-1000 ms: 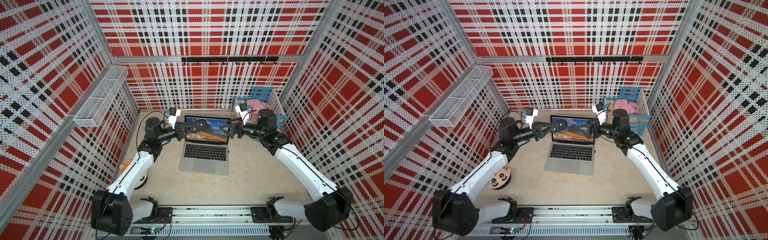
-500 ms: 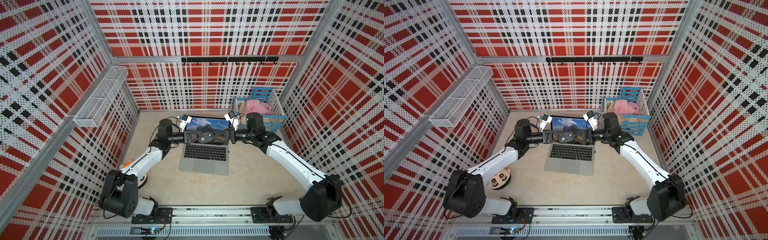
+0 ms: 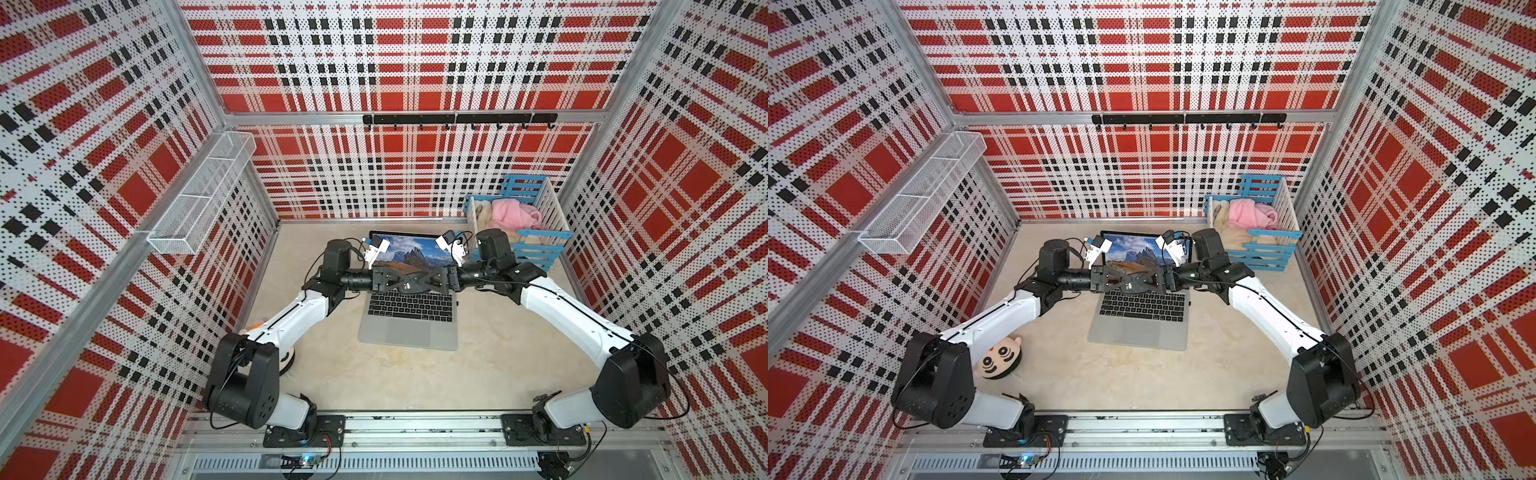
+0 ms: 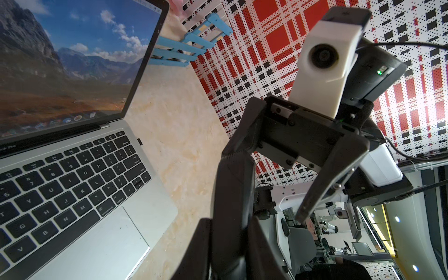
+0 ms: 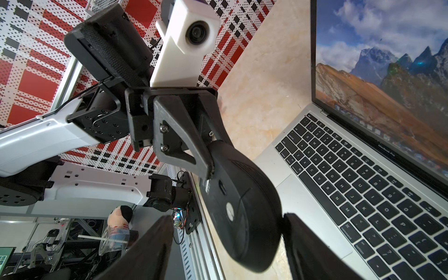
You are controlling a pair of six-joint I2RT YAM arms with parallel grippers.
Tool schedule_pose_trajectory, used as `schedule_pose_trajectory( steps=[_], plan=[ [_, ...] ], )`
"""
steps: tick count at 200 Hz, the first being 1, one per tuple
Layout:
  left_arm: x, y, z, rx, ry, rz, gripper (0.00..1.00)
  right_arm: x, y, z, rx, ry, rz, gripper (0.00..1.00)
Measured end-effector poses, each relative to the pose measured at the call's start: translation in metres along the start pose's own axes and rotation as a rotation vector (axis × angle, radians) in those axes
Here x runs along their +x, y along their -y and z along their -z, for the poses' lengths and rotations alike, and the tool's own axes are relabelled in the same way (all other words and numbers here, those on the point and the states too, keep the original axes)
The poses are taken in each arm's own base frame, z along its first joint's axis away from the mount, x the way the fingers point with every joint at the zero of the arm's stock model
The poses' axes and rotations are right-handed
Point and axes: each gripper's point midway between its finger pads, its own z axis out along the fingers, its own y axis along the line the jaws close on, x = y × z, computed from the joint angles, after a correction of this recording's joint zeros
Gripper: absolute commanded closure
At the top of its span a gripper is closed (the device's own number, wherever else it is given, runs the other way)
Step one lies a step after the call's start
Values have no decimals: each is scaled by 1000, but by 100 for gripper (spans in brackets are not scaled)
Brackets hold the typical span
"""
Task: Remove the wireless mouse receiver from the laptop
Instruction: Remove the lid from the mouse.
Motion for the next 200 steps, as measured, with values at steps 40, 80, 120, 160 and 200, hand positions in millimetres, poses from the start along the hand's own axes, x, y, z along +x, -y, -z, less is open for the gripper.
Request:
schedule_pose_trajectory(
  steps=[40,80,120,160,200],
  plan=[
    [1,-2,0,-5,-2,2,100,6,5,-12,-13,-20,-47,23],
    [-1,-3,3,-10,6,1,100,8,10,-17,-8,-23,-79,32],
    [-4,-6,6,-16,15,4,100,12,19,-24,-7,-23,-109,39],
    [-3,-8,6,-23,14,12,100,12,21,-26,-14,-21,-112,48],
    [-1,-10,7,-22,12,17,100,13,20,-27,-30,-20,-121,57]
  ],
)
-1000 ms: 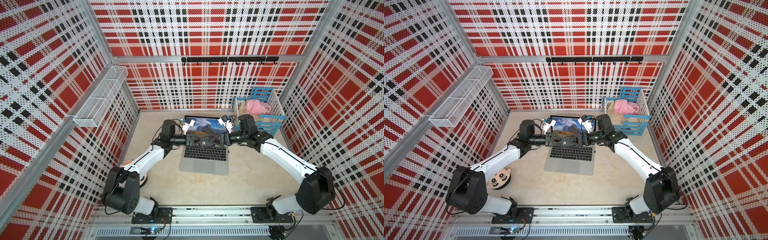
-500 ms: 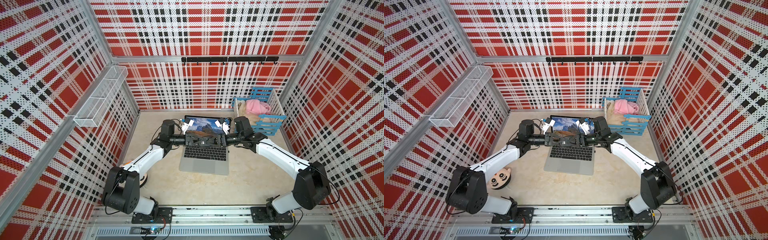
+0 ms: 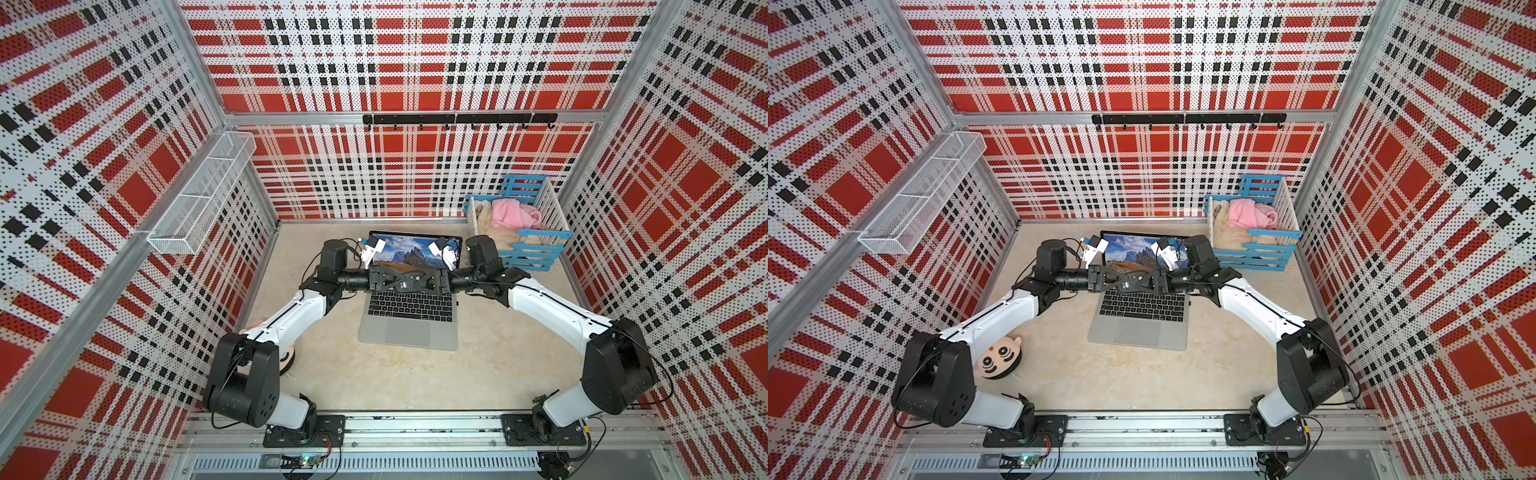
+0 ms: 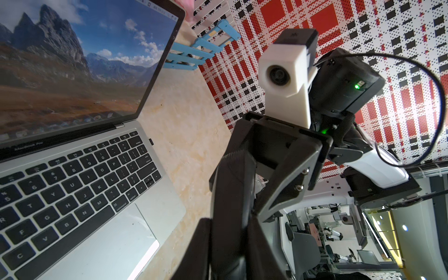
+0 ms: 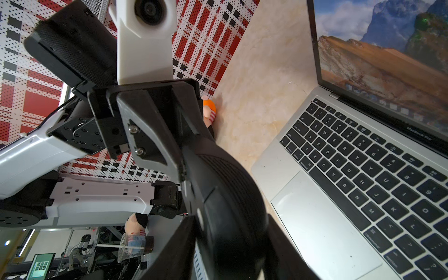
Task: Remove the wireless mouse receiver from the laptop
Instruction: Remove the lid from the mouse.
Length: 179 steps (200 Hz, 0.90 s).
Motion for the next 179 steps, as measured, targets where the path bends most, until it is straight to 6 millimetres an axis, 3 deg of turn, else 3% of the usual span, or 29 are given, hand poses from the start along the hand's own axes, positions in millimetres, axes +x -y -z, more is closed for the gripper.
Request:
schedule_pose_trajectory(
  steps=[48,91,135,151,179],
  plan=[
    [8,-7,2,4,-12,26,100,12,3,-3,-32,-19,-33,58],
    [10,-12,-1,-2,-17,53,100,13,7,-5,-29,-13,-46,37],
    [10,-14,-1,-4,-19,69,100,12,9,-5,-15,-6,-44,30],
    [10,-14,-1,-4,-19,70,100,12,10,-5,-12,-5,-45,22],
    [10,-14,-1,-5,-18,73,100,10,13,-3,2,4,-48,22]
  ],
)
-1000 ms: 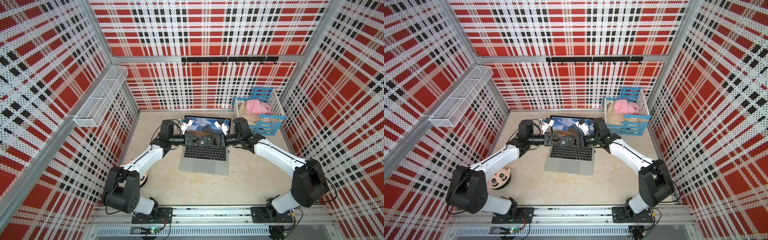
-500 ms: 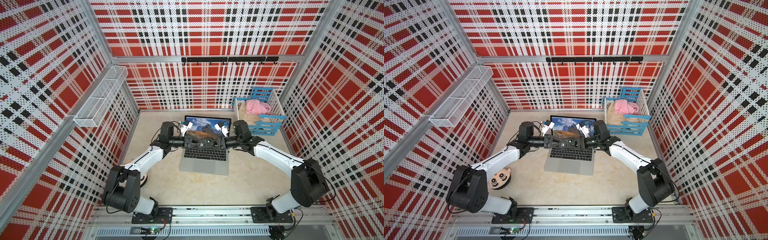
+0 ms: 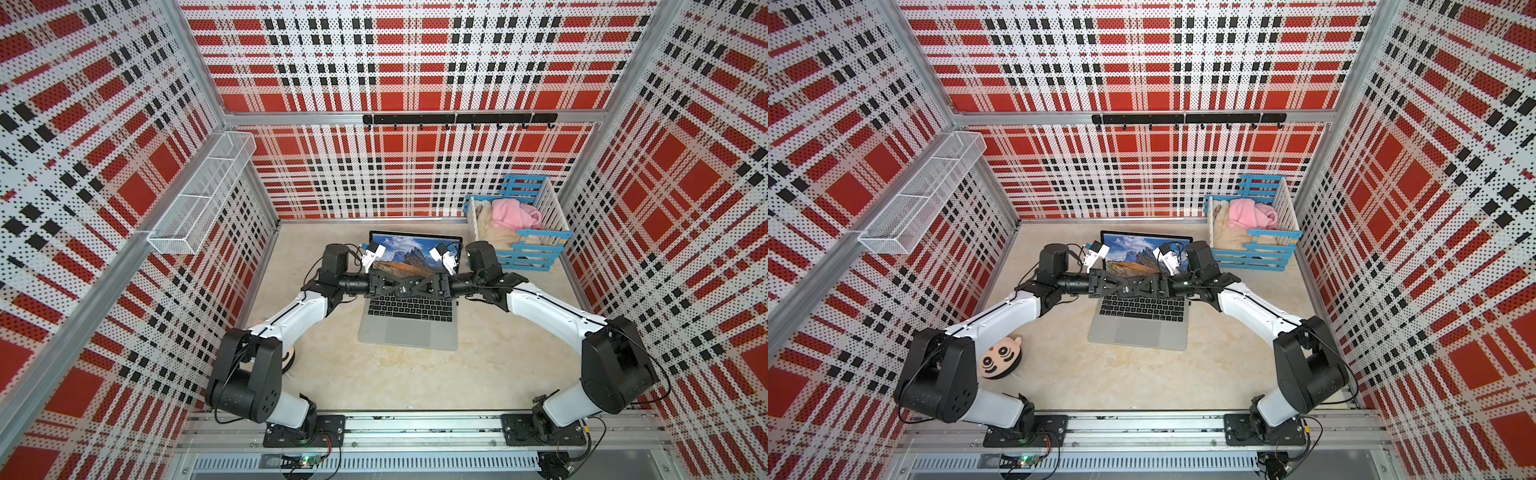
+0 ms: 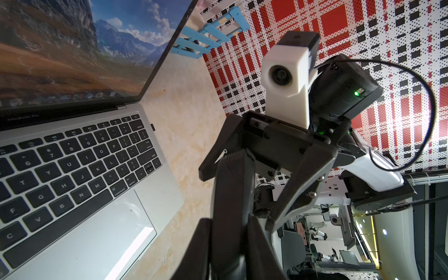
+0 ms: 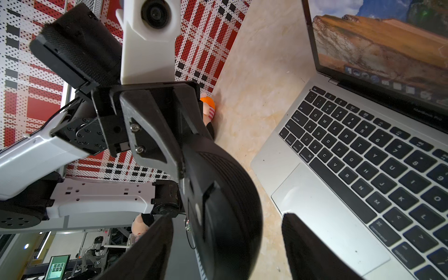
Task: Remove the wireless mouse receiver from the laptop
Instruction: Remove the lid from the mouse.
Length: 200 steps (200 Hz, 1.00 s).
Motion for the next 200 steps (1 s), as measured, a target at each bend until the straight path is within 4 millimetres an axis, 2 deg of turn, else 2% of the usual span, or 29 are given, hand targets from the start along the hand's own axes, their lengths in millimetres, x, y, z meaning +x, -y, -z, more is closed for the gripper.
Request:
schedule_pose_trajectory(
  steps=[56,120,134,184,200],
  plan=[
    [1,-1,0,-2,0,4,100,1,7,10,39,17,-16,28],
    [1,-1,0,-2,-1,4,100,1,4,16,58,21,-13,46],
    [1,-1,0,-2,-1,4,100,2,4,16,60,21,-14,52],
    [1,-3,0,-7,2,5,100,2,3,18,70,22,-18,63],
    [1,-3,0,-8,3,4,100,2,2,20,75,26,-6,63]
  ],
)
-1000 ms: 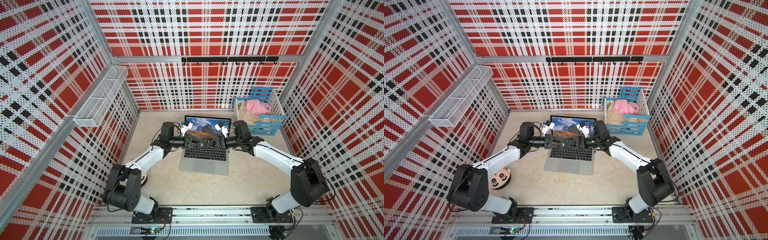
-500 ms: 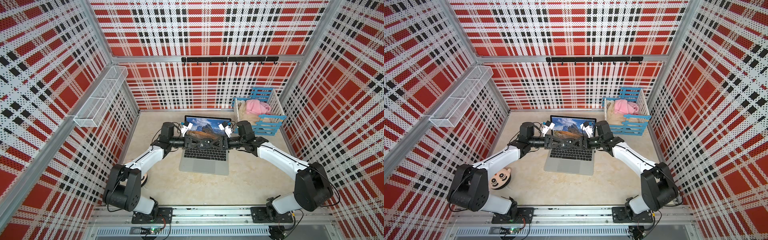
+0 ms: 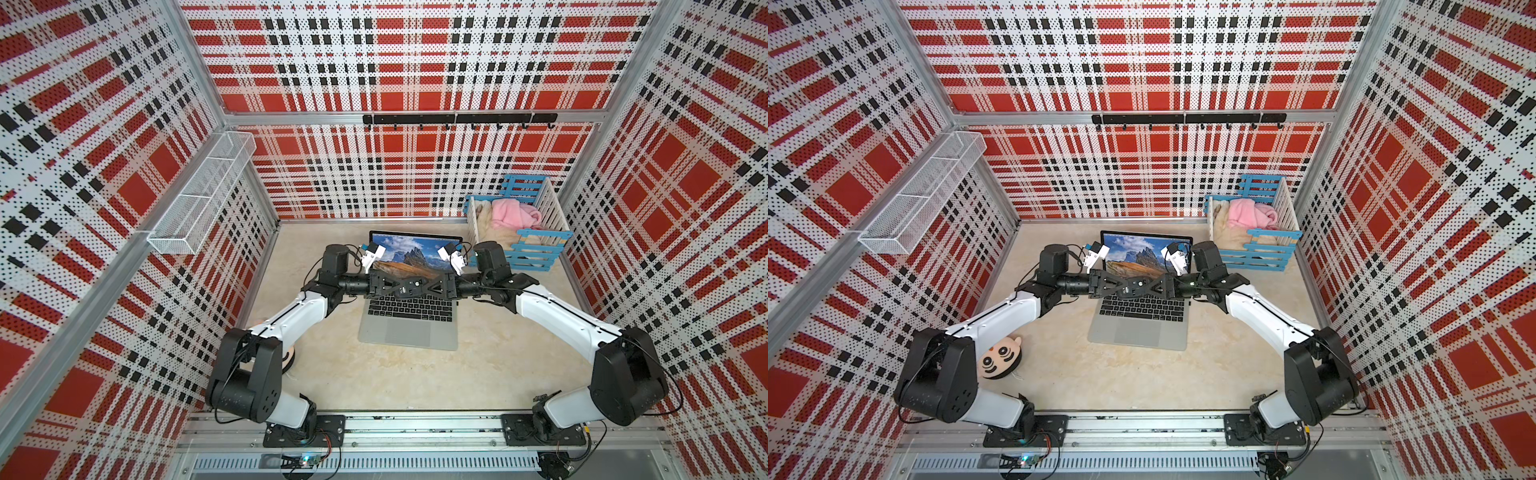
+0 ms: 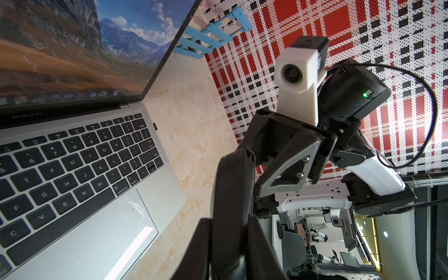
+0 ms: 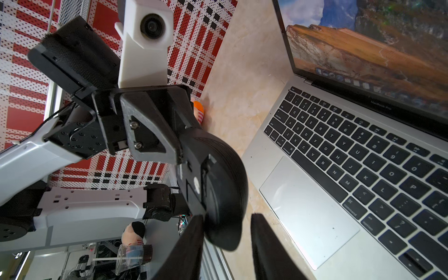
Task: Remove the wireless mouse receiver from the laptop
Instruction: Remove the lid from the mouse.
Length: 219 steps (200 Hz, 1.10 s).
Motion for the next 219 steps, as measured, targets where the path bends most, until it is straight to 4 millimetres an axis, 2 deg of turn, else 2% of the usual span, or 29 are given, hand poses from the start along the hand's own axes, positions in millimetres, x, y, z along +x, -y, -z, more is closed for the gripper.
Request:
schedule_pose_trajectory(
  steps=[13,28,46,66,111,178,204,219],
  plan=[
    [0,0,0,0,0,-1,100,0,0,1,4,4,10,65],
    [0,0,0,-1,1,-2,100,-1,-1,2,7,6,16,72],
    [0,-1,0,-4,0,-2,100,-1,-1,2,8,9,19,74],
    [0,-2,0,-8,2,-10,100,-2,-2,3,7,14,19,83],
    [4,-17,-3,-37,-4,30,100,-15,-29,13,-56,72,103,100],
    [3,-18,-2,-37,-3,31,100,-14,-27,15,-42,88,102,100],
    [7,-23,-4,-51,-7,30,100,-11,-18,24,76,92,115,100],
    [18,-27,-9,-68,-25,42,100,-10,-9,31,178,95,122,100]
  ],
)
